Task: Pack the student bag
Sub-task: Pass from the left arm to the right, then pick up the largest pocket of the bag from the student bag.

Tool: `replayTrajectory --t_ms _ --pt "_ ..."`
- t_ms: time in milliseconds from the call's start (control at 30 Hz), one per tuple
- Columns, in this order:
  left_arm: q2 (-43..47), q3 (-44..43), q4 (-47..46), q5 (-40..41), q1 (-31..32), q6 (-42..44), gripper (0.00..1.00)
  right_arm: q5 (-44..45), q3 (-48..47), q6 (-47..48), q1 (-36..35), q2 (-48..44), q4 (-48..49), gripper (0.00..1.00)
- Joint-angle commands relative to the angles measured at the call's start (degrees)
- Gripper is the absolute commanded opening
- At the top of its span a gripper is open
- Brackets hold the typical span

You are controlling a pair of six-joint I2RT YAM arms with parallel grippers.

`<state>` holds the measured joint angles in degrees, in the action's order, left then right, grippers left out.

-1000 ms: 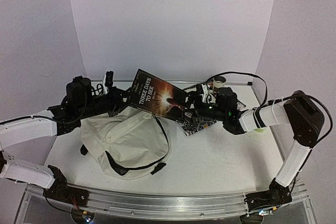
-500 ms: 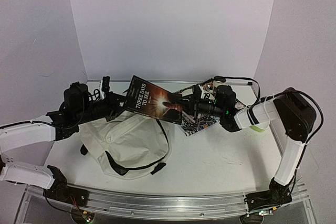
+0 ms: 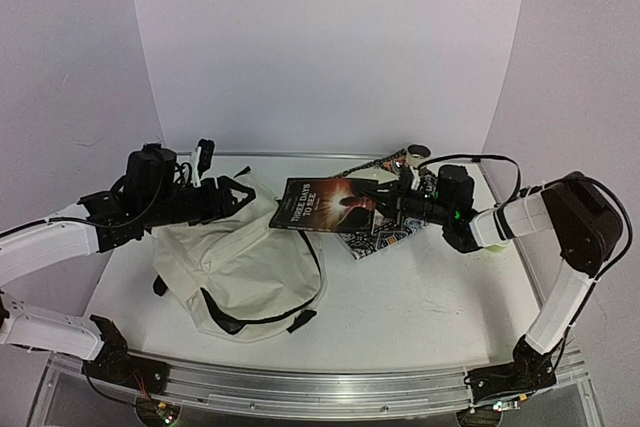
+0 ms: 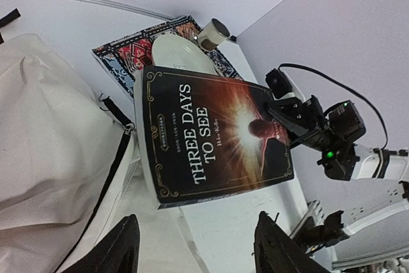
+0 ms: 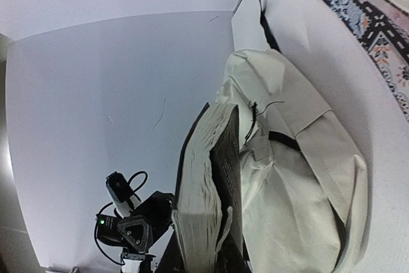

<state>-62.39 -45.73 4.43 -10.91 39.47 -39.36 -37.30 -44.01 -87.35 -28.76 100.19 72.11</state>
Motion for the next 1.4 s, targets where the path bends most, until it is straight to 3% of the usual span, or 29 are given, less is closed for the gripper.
replayTrajectory --t_ms 0,333,667,867,1167,1367 --pt "-0.70 -6.46 14.35 9.76 7.28 11.58 0.65 0.62 1.17 0.74 1.40 -6.15 24.65 0.00" --pt "-11.92 -15.25 27.22 29.23 27.65 18.60 0.73 3.21 3.84 2.77 5.05 -13.23 16.75 0.00" --pt "-28.49 -26.01 37.18 43.74 40.24 22.55 0.80 3.82 6.95 3.15 8.34 -18.42 11.40 0.00" --pt "-39.75 -32.02 46.34 49.91 44.18 21.60 0.82 3.82 7.78 3.58 9.17 -20.19 9.37 0.00" --pt "-46.63 -36.08 54.26 58.57 45.03 18.88 0.79 3.48 8.47 3.85 9.34 -21.17 8.63 0.00" --pt "-47.98 -38.46 61.11 65.91 44.42 14.32 0.59 3.30 9.01 4.54 9.38 -22.20 7.45 0.00"
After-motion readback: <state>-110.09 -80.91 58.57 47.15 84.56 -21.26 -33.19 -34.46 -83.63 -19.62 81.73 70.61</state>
